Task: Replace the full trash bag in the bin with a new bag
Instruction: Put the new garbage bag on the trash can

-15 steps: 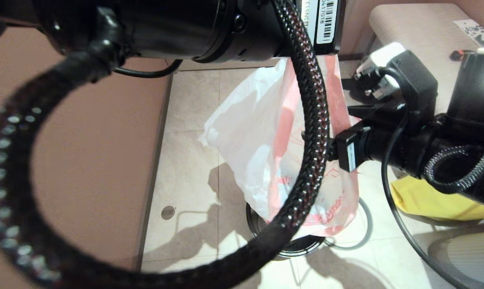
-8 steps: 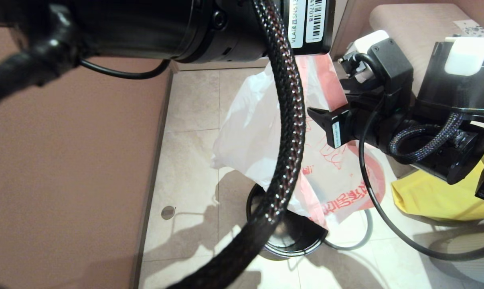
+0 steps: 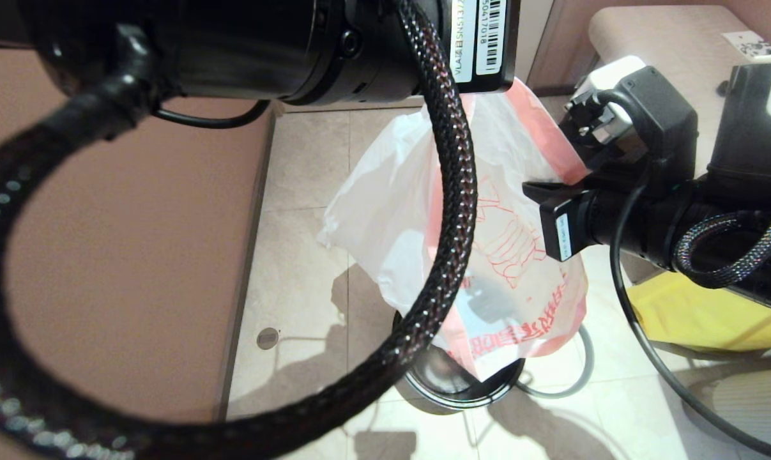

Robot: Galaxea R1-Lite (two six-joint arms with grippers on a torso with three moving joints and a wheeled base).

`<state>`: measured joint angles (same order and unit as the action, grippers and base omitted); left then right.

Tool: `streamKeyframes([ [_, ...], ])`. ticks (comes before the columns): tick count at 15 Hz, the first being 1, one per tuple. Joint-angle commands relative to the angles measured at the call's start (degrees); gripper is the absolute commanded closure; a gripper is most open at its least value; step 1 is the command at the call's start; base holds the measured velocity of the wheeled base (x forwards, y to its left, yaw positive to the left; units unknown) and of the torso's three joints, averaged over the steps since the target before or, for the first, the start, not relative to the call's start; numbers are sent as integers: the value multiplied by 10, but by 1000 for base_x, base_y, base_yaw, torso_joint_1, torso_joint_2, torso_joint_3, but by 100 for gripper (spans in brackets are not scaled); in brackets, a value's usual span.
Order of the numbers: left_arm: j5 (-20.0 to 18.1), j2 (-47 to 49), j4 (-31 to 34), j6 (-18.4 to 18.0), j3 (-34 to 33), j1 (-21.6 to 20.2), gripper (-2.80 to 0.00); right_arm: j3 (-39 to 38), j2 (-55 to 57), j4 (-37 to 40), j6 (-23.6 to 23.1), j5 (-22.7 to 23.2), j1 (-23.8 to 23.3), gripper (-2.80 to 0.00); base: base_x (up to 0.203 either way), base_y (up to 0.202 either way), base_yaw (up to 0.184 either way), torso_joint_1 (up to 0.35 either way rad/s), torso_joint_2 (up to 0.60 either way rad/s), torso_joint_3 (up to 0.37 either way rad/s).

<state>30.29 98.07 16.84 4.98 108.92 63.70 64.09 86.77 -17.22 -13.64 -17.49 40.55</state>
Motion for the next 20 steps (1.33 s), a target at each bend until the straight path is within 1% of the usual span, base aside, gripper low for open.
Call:
streamKeyframes([
  [1,2,-1,1,0,-5,-1,0,-7,-30,6,12,-1,7,0,0,0,0,0,0,0],
  [2,2,-3,2,0,-8,-1,0,-12,-38,16,16,-1,8,0,0,0,0,0,0,0],
  [3,2,-4,2,0,-14,0,-280,-18,-46,27,18,-1,7,0,0,0,0,0,0,0],
  [5,-1,-7,2,-1,-17,3,-280,-23,-60,52,38,-1,8,0,0,0,0,0,0,0],
  [7,-5,-17,2,-1,-25,3,-280,-24,-68,69,43,-1,7,0,0,0,0,0,0,0],
  [9,-19,-62,2,-1,-57,1,-280,-24,-88,90,71,-1,7,0,0,0,0,0,0,0],
  [10,-23,-88,1,-1,-85,-8,-280,-22,-102,110,85,-1,7,0,0,0,0,0,0,0],
  [12,-26,-124,-2,2,-140,-41,-280,-13,-130,168,126,1,7,0,0,0,0,0,0,0],
  [13,-26,-138,-4,7,-179,-61,-280,2,-148,209,153,6,7,0,0,0,0,0,0,0],
  [14,-27,-154,-6,18,-222,-85,-280,26,-161,254,191,17,7,0,0,0,0,0,0,0],
  [17,-26,-194,-15,53,-341,-158,-280,121,-178,363,299,73,7,0,0,0,0,0,0,0],
  [18,-25,-210,-29,59,-378,-173,-280,158,-179,392,323,89,7,0,0,0,0,0,0,0],
  [20,-24,-249,-57,65,-452,-185,-280,218,-190,462,353,119,7,0,0,0,0,0,0,0],
])
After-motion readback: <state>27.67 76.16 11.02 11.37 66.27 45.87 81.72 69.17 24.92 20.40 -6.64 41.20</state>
